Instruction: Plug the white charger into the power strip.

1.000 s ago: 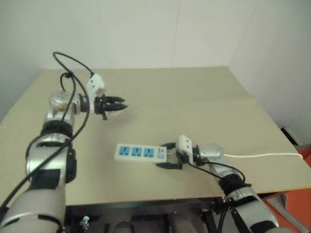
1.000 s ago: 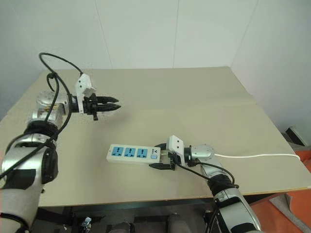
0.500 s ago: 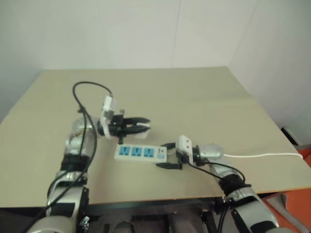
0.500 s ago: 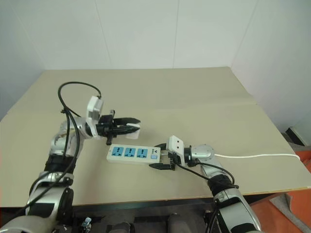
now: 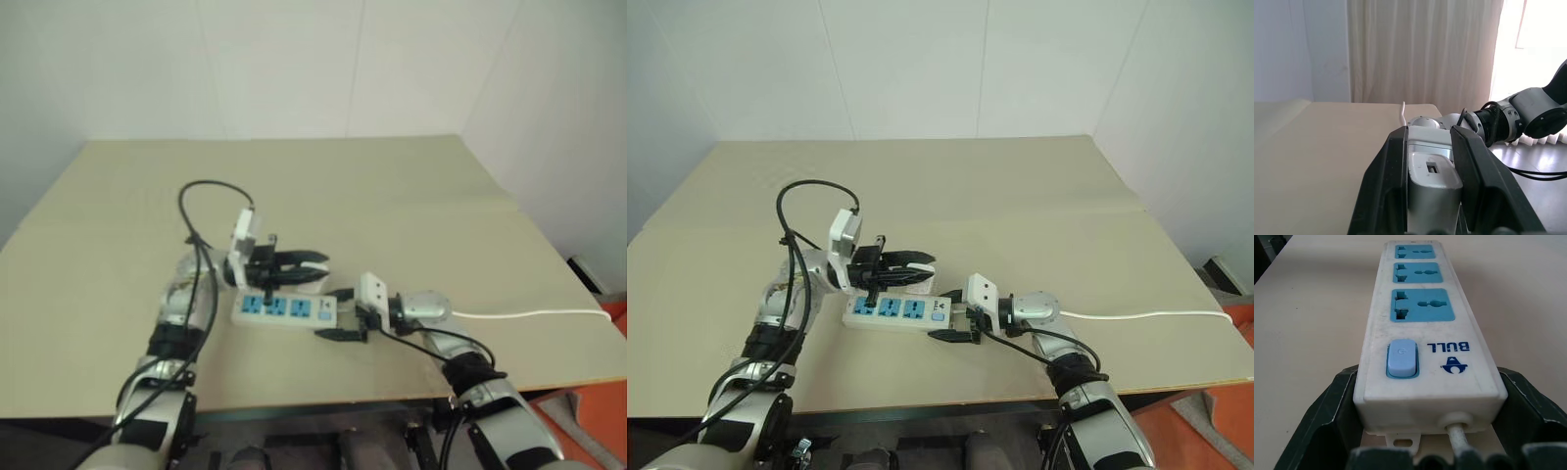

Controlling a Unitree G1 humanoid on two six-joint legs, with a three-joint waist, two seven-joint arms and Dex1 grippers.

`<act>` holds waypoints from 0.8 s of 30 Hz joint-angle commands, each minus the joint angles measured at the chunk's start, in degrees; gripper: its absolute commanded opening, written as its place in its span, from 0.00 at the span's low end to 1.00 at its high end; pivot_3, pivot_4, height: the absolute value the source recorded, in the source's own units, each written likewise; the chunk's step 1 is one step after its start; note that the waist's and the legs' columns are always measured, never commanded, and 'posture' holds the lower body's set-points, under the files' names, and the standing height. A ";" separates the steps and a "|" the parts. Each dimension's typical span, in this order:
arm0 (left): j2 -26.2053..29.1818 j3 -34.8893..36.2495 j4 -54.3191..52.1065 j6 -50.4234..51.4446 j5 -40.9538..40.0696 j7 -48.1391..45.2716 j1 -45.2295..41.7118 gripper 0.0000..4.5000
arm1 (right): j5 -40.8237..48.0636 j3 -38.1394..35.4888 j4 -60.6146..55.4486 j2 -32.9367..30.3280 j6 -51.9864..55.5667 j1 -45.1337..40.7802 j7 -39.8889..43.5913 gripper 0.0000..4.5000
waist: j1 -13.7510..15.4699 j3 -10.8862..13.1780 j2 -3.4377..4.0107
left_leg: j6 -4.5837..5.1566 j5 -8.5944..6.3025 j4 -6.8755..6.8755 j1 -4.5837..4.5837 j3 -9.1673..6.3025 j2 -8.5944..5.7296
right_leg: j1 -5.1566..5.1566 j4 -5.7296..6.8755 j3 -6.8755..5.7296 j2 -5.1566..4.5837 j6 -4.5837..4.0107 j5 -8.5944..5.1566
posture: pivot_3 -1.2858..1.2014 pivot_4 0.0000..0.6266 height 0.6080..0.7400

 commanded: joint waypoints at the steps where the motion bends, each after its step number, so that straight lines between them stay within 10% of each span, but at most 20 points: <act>1: -0.61 -0.86 0.19 -2.72 0.56 0.80 1.17 0.23 | -2.16 0.92 -0.09 -0.76 1.56 1.63 -0.47 0.76 | -0.02 0.00 0.00 | 0.00 0.00 0.00 0.00 0.00 0.00 | 0.00 -0.01 0.00 0.00 0.00 0.00 | 0.52 0.24 1.00; 24: 1.24 -3.92 4.00 -7.37 4.42 0.85 4.93 0.23 | -1.86 0.90 -2.95 -1.33 3.70 3.08 -0.94 0.76 | 0.21 -0.03 0.00 | 0.00 0.00 -0.03 0.01 0.01 0.00 | 0.01 -0.04 0.00 0.00 0.17 -0.11 | 0.52 0.24 1.00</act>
